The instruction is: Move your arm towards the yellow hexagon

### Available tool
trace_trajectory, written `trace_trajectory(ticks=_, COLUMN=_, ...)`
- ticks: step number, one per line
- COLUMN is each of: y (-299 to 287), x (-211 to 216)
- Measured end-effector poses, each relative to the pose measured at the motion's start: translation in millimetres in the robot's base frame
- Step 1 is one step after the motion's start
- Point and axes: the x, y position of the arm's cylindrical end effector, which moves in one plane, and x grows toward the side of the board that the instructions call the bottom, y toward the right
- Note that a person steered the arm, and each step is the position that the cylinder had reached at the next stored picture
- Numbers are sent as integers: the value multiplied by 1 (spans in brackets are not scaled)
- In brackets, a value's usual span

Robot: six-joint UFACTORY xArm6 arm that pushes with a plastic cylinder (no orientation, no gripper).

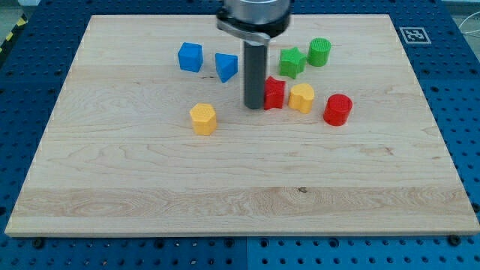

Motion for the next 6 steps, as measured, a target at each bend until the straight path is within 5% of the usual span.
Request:
trace_trajectory(ticks=2, y=21, x=17)
trace_trajectory(ticks=6, y=-82, x=-10)
